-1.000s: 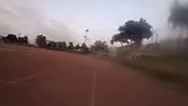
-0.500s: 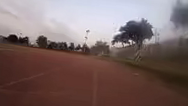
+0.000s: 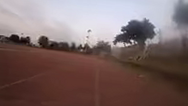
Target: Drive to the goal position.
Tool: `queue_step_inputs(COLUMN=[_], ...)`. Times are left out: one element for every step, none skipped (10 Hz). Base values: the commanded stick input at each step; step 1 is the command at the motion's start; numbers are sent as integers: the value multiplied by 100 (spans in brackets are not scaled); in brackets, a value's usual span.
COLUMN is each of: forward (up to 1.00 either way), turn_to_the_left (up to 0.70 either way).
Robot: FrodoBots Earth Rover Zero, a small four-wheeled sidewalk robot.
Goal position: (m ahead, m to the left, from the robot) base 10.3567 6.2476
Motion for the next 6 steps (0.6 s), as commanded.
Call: queue_step_inputs(forward=[70,70,70,70,70,70], turn_to_the_left=[0,0,0,0,0,0])
